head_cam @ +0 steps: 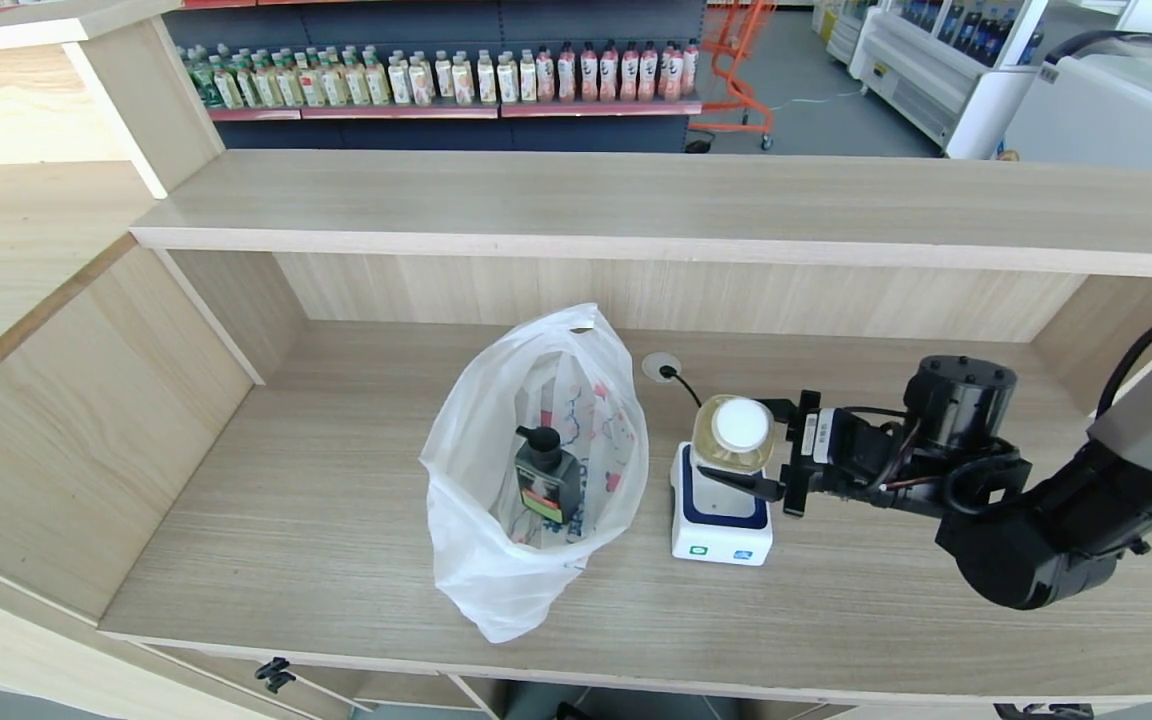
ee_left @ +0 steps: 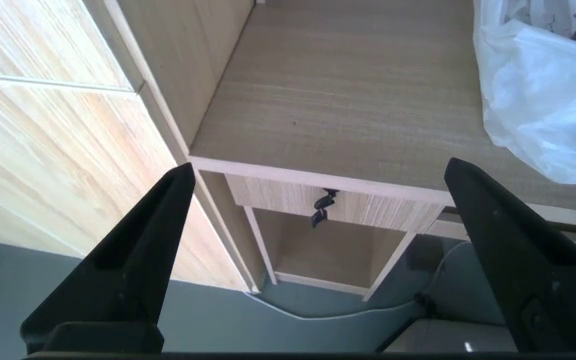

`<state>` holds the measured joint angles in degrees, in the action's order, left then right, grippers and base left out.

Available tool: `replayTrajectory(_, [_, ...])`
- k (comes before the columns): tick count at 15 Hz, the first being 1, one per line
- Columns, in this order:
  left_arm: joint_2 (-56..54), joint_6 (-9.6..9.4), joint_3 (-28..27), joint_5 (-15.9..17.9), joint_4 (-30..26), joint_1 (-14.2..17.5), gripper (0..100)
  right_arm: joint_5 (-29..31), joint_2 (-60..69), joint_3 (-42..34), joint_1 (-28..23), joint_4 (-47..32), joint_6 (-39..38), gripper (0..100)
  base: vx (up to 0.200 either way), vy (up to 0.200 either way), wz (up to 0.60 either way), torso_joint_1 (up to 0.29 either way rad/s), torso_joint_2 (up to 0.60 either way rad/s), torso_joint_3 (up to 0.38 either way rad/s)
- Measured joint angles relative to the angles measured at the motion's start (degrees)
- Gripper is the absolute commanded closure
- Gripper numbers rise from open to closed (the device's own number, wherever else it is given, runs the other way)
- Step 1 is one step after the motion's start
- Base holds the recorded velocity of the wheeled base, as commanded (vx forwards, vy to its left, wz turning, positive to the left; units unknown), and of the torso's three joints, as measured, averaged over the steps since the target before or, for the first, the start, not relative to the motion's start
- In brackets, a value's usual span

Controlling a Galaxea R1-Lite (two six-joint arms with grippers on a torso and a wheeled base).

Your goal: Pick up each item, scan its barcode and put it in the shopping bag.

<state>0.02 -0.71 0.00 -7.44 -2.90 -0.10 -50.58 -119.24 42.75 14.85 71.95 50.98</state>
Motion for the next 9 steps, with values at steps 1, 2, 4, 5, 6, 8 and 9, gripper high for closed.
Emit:
replayTrajectory(1, [0.0,0.02,0.0,0.0,0.0,0.0,0,0.0,-0.2,0.1,0.0,0.0,0.3,100,0.000,0.000,0.00,0.000,0.00,0.000])
replayTrajectory(2, [0.0,0.00,0.0,0.0,0.0,0.0,0,0.0,-0.3,0.1,0.0,0.0,0.6,100,0.000,0.000,0.00,0.000,0.00,0.000])
replayTrajectory(4, [0.0,0.00,0.0,0.0,0.0,0.0,0,0.0,-0.5,0.2,0.0,-0.1,0.7,100,0.000,0.000,0.00,0.000,0.00,0.000])
replayTrajectory(5, [0.0,0.00,0.0,0.0,0.0,0.0,0,0.1,-0.4,0.2,-0.1,-0.2,0.7,100,0.000,0.000,0.00,0.000,0.00,0.000])
replayTrajectory(6, [0.0,0.00,0.0,0.0,0.0,0.0,0,0.2,-0.1,0.3,-0.2,-0.4,0.2,100,0.000,0.000,0.00,0.000,0.00,0.000])
replayTrajectory(8, [0.0,0.00,0.0,0.0,0.0,0.0,0,1.0,1.6,0.5,-0.1,-0.8,-4.6,100,0.000,0.000,0.00,0.000,0.00,0.000])
replayTrajectory(9, [0.0,0.00,0.0,0.0,0.0,0.0,0,1.6,3.1,0.7,0.3,-0.6,-8.9,100,0.000,0.000,0.00,0.000,0.00,0.000])
